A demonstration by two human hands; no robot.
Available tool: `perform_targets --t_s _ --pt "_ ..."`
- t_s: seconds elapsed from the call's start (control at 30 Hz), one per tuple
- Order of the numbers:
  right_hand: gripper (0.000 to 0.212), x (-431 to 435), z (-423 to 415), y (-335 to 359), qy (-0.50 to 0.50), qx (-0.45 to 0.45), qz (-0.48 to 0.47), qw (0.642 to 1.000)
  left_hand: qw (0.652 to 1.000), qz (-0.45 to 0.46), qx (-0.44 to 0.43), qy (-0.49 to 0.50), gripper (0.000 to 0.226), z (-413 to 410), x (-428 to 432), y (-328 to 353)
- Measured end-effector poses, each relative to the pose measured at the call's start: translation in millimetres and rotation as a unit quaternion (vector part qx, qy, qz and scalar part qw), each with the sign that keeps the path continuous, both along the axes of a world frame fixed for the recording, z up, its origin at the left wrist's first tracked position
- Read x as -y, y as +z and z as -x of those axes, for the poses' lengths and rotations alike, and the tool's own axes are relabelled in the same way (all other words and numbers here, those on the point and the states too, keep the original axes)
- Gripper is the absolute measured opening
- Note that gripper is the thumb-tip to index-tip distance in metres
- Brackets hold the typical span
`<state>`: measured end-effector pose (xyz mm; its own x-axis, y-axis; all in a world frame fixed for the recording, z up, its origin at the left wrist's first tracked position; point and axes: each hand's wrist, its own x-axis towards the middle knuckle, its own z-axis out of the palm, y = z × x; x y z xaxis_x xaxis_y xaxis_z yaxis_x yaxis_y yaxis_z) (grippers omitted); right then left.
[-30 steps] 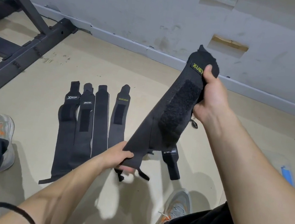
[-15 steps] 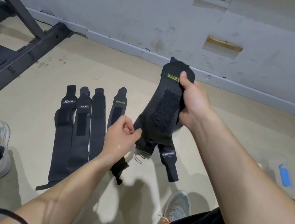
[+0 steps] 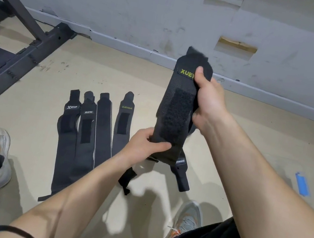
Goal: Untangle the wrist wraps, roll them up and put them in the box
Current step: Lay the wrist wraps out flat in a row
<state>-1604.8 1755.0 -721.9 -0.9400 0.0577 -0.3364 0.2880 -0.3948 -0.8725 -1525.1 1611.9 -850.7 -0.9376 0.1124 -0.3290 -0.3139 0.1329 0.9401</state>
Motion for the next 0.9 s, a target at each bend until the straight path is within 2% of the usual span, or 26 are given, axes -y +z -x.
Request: perform_targets --t_s 0.1,0.2,0.3,0.4,0.47,0.57,0.7,0.83,0.9 --pt "0.021 -3 5 4 -0.037 -0.022 0.020 0.999 0.993 0.034 0.044 -0.106 0.020 -12 6 -18" --pt "0.020 -6 10 4 -0.055 -0.032 0.022 0.998 0.985 0.065 0.077 -0.140 0.011 -29 9 -38" --pt "0.020 -5 10 -2 -0.063 -0.024 0.010 0.998 0.965 0.171 0.110 -0.164 0.022 -43 9 -62" --pt "0.023 -5 8 -11 -0.067 -0.010 -0.017 0.998 0.932 0.280 0.130 -0.189 0.010 -49 10 -79" --pt "0.023 -6 9 -13 -0.071 -0.009 -0.019 0.997 0.917 0.322 0.131 -0.197 0.030 -48 9 -84" --pt "0.022 -12 16 -9 -0.084 -0.019 -0.017 0.996 0.917 0.336 0.108 -0.186 0.023 -45 5 -81" --pt "0.022 -17 19 -9 -0.109 -0.031 -0.027 0.993 0.941 0.285 0.130 -0.127 0.032 -49 10 -93" --pt "0.020 -25 24 -3 -0.152 -0.035 0.013 0.988 0.920 0.338 0.179 -0.084 0.030 -79 34 -121" --pt "0.021 -29 29 0 -0.157 -0.036 0.020 0.987 0.921 0.323 0.182 -0.124 0.028 -97 38 -131"
